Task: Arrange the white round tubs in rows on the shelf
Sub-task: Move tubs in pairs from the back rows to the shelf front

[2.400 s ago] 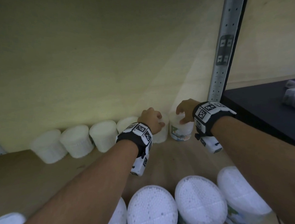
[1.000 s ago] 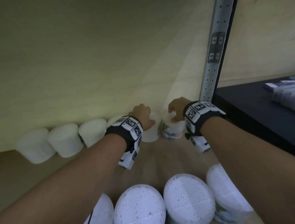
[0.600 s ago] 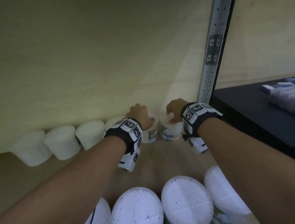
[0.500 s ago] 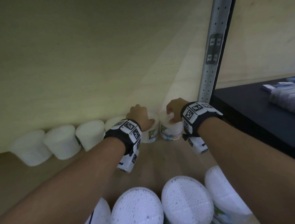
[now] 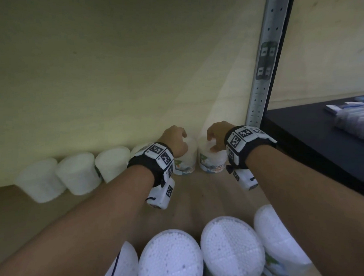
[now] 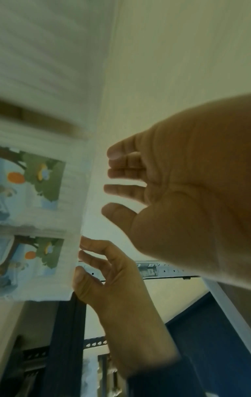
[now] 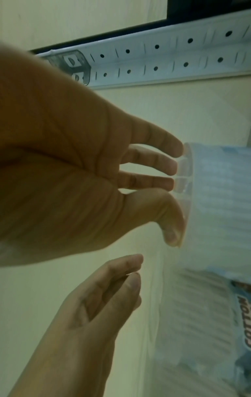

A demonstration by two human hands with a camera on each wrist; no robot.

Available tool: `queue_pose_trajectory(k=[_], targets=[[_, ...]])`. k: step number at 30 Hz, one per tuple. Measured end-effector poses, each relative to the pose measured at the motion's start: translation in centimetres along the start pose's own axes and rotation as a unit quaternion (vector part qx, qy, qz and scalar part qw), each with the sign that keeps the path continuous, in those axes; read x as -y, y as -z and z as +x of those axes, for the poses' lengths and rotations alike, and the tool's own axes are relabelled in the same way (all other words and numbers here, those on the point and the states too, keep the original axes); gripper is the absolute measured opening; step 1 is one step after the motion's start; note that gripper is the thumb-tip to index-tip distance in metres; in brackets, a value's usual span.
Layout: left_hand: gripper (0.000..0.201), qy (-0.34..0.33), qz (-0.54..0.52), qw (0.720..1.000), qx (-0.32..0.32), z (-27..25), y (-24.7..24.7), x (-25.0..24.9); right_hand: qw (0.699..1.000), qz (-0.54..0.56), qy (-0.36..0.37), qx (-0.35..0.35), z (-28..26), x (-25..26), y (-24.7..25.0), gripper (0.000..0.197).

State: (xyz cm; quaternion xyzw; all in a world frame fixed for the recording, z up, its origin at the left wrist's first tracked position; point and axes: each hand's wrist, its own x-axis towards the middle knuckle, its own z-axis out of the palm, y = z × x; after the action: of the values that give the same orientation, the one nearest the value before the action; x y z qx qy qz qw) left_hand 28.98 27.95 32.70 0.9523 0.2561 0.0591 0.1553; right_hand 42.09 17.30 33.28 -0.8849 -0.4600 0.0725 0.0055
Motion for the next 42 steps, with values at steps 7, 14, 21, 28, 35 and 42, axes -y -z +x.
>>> queue_pose_trajectory(k=[7, 14, 21, 28, 35, 42], targets=[[0.057, 0.033, 0.098, 0.995, 0.015, 0.1, -0.8, 0.2, 1.0, -0.001, 0.0, 0.006, 0.4, 0.0, 0.0, 0.047], [0.05, 0.008, 0.111, 0.992, 0.053, 0.2, -0.4, 0.2, 1.0, -0.016, 0.014, -0.011, -0.2, -0.3, -0.2, 0.047], [0.048, -0.03, 0.107, 0.991, 0.071, 0.1, 0.3, 0.2, 1.0, -0.022, 0.011, -0.001, -0.3, 0.0, 0.1, 0.049], [0.049, -0.047, 0.107, 0.988, 0.102, -0.7, 1.5, -0.3, 0.997, -0.056, -0.019, 0.041, -2.2, 1.1, 0.8, 0.047], [0.049, -0.082, 0.138, 0.976, 0.15, -3.7, 2.2, -2.2, 0.995, -0.074, -0.015, 0.062, -5.9, 1.9, 1.3, 0.034], [0.05, -0.122, 0.164, 0.966, 0.161, -7.2, 1.6, -3.4, 0.993, -0.063, 0.002, 0.1, -9.6, 1.2, 0.3, 0.033]])
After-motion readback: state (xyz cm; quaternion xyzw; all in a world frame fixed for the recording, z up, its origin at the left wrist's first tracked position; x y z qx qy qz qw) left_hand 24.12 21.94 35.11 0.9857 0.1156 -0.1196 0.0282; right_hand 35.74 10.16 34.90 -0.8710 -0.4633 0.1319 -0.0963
